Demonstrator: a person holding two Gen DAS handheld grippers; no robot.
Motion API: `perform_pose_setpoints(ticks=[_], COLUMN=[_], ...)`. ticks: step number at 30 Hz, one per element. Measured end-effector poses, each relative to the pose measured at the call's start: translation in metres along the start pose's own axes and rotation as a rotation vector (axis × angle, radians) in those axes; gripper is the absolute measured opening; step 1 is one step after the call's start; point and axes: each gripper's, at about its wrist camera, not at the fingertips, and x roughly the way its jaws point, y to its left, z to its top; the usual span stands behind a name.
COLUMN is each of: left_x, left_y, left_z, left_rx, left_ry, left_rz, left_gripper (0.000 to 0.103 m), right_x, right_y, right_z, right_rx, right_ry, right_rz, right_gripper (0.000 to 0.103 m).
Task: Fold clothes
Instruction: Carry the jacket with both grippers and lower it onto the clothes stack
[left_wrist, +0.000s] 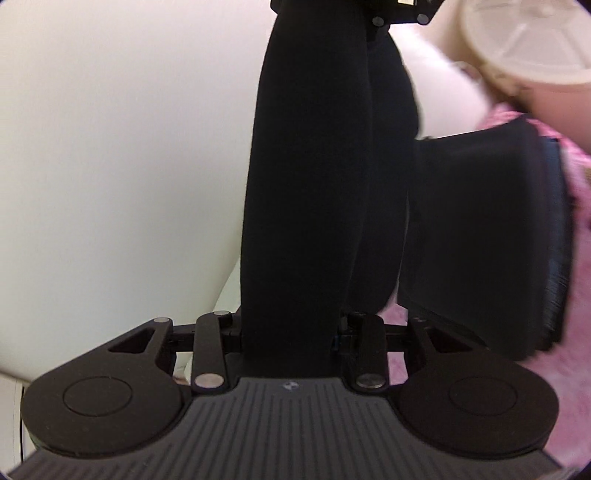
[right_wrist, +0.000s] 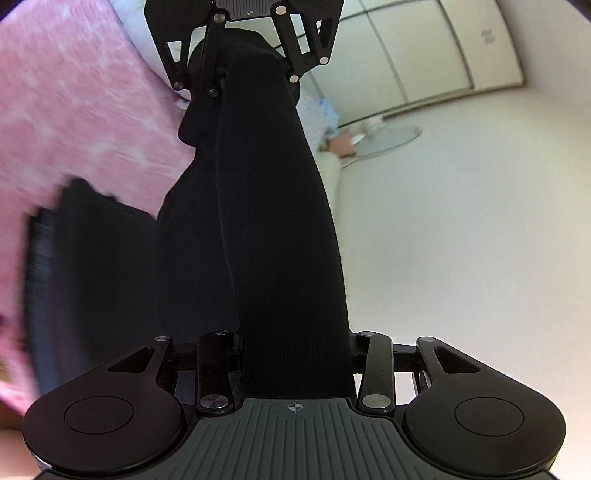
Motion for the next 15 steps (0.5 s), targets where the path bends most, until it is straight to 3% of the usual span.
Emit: perform_pose_setpoints(ticks=[2, 4, 6, 9, 11, 15], left_x=[0.032, 0.066, 0.093, 0.103, 0.107, 0.084], left_y=[-0.029, -0.081, -0.132, -0.17, -0.19, -0.184], left_z=[0.004, 0.001, -0.005, -0.012, -0.017, -0.024], left_rx=[-0.017, -0.023, -0.017, -0.032, -0.038, -0.011], left_ry=[0.026, 0.063, 0.107, 0.14, 0.152, 0.085], left_rz=[0.0, -0.055, -0.118, -0.15, -0.166, -0.144], left_gripper=[0.033, 0.035, 0.036, 0.038, 0.042, 0.049], right_x=[0.028, 0.054, 0.078, 0.099, 0.094, 0.078], right_y=[0.017, 0.051, 0.1, 0.161, 0.177, 0.176], right_z=[-0.021, -0.043, -0.064, -0.084, -0.089, -0.101], right_rx=[0.008, 0.006, -0.013, -0.038, -0.05, -0.031], right_ry=[-0.011, -0.019, -0.018, -0.025, -0.045, -0.021], right_rz=[-0.009, 0.012, 0.1, 0.262, 0.237, 0.195], right_gripper=[0.041, 0.042, 0.042, 0.042, 0.045, 0.052])
